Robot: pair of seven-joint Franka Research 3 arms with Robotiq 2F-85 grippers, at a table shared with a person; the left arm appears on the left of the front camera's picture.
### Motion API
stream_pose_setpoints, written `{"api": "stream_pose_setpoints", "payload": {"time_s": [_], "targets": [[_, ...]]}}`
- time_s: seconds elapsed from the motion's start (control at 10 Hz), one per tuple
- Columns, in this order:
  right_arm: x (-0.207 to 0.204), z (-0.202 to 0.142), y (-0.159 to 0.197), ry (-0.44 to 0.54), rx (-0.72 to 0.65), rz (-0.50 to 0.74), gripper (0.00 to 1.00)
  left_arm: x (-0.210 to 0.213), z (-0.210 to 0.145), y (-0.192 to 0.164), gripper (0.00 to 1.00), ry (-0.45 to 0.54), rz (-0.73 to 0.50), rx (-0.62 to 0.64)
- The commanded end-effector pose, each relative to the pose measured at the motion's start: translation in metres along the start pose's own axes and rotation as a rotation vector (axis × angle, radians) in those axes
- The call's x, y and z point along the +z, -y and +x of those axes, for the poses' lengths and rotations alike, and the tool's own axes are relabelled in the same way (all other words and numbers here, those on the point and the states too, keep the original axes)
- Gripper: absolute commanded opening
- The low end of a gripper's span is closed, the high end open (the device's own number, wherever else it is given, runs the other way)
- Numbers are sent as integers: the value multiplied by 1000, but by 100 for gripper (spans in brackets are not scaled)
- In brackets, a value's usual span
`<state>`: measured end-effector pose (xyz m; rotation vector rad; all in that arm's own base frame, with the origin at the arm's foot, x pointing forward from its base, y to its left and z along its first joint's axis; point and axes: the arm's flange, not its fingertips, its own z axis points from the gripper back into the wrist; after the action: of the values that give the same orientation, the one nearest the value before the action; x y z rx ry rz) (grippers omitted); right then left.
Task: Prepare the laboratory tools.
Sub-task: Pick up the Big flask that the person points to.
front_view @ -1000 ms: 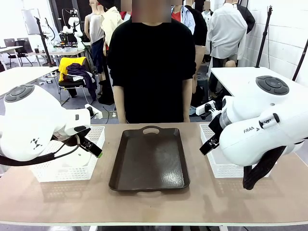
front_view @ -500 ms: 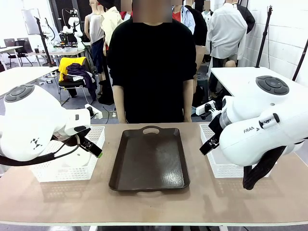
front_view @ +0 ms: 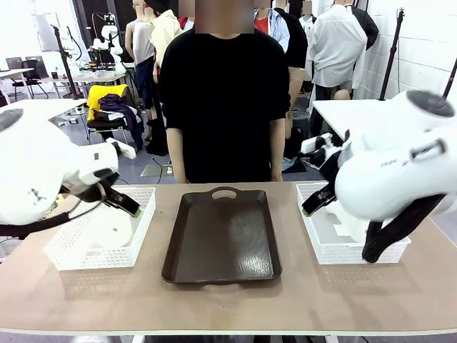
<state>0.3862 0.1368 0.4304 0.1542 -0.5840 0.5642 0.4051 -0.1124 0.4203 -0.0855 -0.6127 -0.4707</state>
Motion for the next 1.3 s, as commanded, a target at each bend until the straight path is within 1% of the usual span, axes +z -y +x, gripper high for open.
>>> {"api": "stream_pose_setpoints", "payload": {"time_s": [0.0, 0.1, 0.2, 0.3, 0.4, 0.5, 0.6, 0.8, 0.9, 1.0, 1.2], "targets": [[56, -10, 52, -5, -130, 189, 100, 37, -24, -34, 100, 47, -146, 67], [71, -17, 71, 7, -227, 263, 100, 44, -29, -50, 100, 66, -264, 97], [74, -22, 91, 49, -238, 362, 100, 45, -34, -67, 100, 68, -308, 132], [78, -31, 108, 61, -294, 487, 100, 43, -40, -85, 100, 32, -401, 162], [79, -43, 122, 89, -337, 593, 100, 43, -51, -101, 100, -1, -547, 225], [72, -50, 139, 93, -370, 709, 100, 38, -59, -120, 100, 36, -665, 288], [64, -57, 148, 88, -410, 782, 100, 35, -68, -132, 100, 69, -762, 353], [55, -68, 156, 60, -486, 834, 100, 29, -85, -150, 100, 147, -912, 443], [49, -69, 161, 37, -504, 841, 100, 24, -91, -159, 100, 190, -960, 503], [45, -71, 162, 21, -520, 856, 100, 23, -97, -165, 100, 199, -993, 551], [38, -75, 166, 11, -559, 900, 100, 16, -103, -170, 100, 156, -1016, 617]]}}
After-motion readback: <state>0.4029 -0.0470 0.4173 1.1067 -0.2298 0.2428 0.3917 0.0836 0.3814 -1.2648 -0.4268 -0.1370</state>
